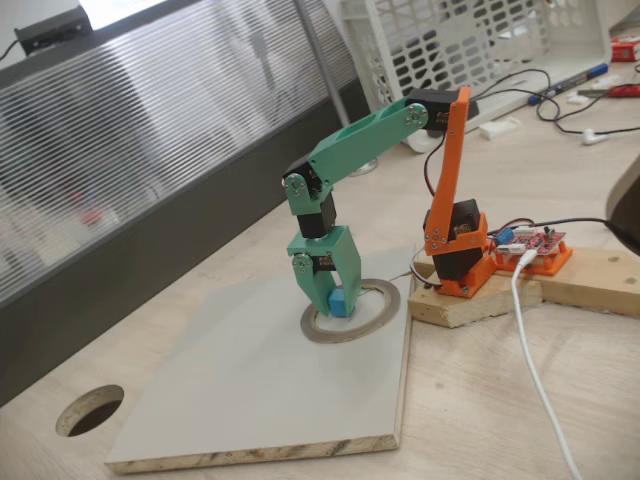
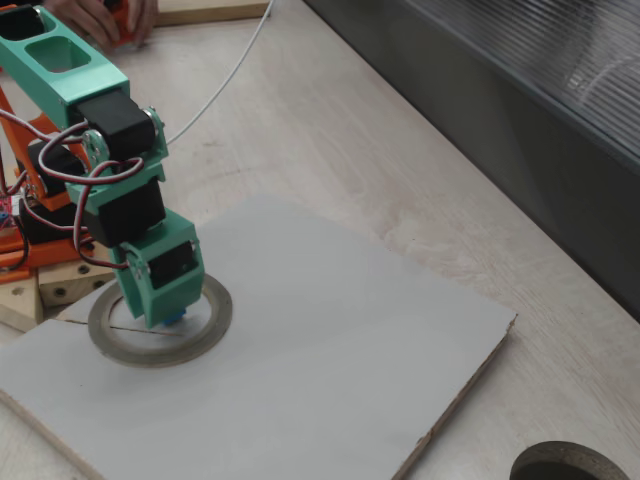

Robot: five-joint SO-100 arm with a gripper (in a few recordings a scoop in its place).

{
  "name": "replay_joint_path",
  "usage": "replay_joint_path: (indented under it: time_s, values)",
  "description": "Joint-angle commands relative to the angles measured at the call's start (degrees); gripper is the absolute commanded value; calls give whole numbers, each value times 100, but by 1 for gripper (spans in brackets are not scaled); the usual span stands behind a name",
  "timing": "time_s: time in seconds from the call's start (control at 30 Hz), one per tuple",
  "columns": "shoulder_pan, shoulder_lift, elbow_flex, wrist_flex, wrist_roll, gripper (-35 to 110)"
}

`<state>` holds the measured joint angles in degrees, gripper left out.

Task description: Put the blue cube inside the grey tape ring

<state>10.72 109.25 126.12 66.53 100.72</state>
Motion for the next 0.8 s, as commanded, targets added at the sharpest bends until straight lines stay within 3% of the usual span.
replay_joint_path:
  time_s: [0.0,0.77]
  values:
    - [97,141,62,62,79,3]
    - [158,167,70,105,88,2]
